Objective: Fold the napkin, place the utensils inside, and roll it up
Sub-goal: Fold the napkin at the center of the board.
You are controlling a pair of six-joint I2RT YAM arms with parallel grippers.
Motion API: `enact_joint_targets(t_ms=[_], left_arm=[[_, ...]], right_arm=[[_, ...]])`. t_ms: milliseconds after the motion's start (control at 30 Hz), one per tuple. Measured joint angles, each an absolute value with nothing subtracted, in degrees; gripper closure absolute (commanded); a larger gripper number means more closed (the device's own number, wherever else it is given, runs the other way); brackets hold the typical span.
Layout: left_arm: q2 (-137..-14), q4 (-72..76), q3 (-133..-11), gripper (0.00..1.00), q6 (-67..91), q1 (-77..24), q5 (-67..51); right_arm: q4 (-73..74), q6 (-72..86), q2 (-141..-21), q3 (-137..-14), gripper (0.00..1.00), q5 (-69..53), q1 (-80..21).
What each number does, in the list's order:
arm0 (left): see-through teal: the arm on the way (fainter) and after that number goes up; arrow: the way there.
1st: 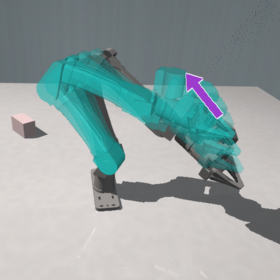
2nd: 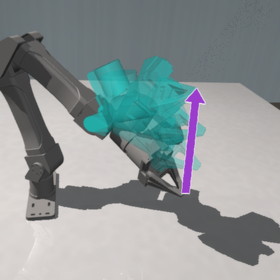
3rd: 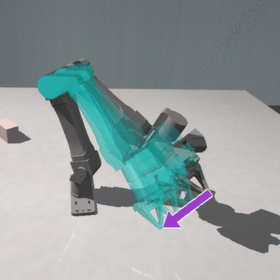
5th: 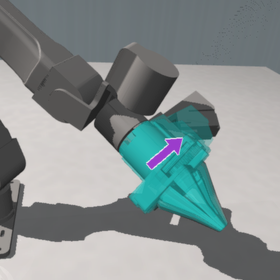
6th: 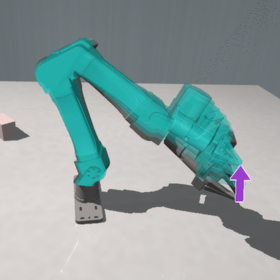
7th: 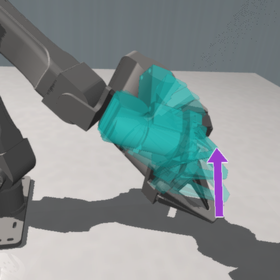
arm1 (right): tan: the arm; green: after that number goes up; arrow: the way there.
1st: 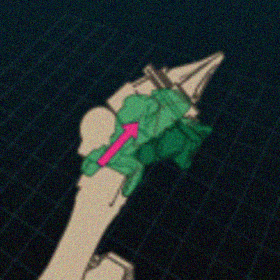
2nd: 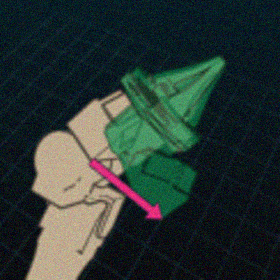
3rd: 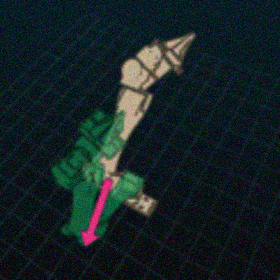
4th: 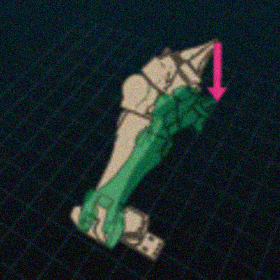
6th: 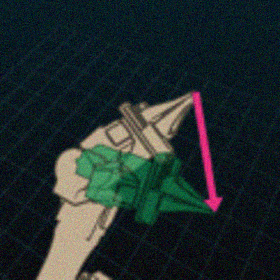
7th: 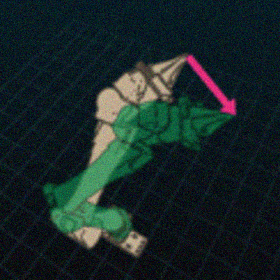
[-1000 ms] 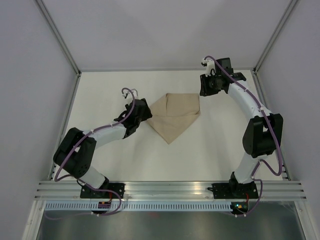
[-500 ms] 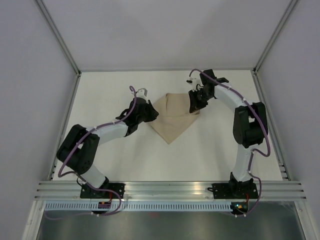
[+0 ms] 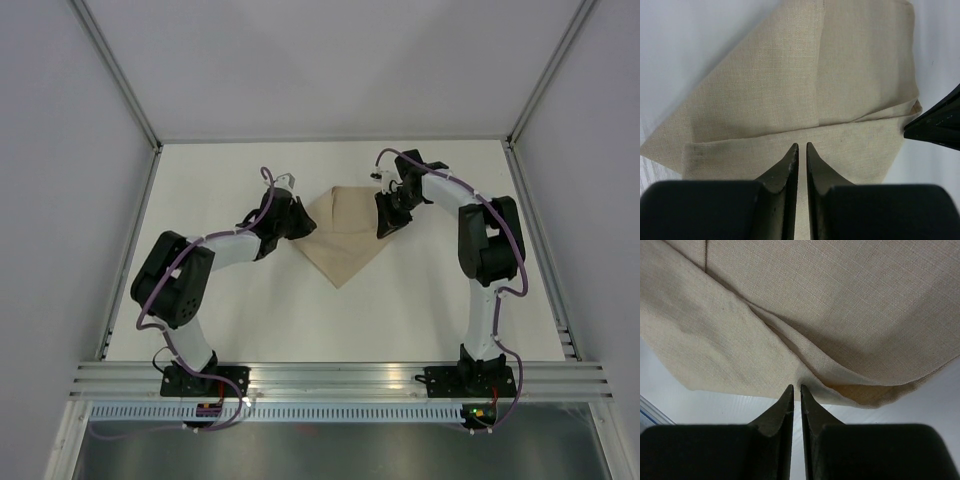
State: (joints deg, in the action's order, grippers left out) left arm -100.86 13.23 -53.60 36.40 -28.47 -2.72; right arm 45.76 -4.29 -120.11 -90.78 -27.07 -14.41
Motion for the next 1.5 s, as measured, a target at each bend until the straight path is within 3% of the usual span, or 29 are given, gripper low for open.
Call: enact_joint_targets(t_ms=[900, 1200, 1333, 1367, 1500], left_arm=[[-106.34, 7.94, -57.04, 0.87, 36.58, -20.36, -3.62], [-105.51, 9.76, -57.41, 0.69, 36.16, -20.27, -6.17], [-102.24, 10.87, -57.39, 0.60, 35.88, -20.27, -6.90], [-100.97, 11.25, -57.34, 0.54, 35.83, -20.27, -7.20], [-95.02, 13.26, -55.53, 0.47, 35.73, -20.27, -8.03]], right_arm=[[44.73, -2.31, -122.76, -89.54, 0.86, -26.57, -14.41], [44.80, -2.33, -122.76, -89.67, 0.85, -26.57, -14.41], [44.95, -2.33, -122.76, -90.94, 0.84, -26.59, -14.41], [44.97, -2.33, -122.76, -91.53, 0.83, -26.61, -14.41], [44.99, -2.31, -122.76, -94.32, 0.82, -26.61, -14.41]])
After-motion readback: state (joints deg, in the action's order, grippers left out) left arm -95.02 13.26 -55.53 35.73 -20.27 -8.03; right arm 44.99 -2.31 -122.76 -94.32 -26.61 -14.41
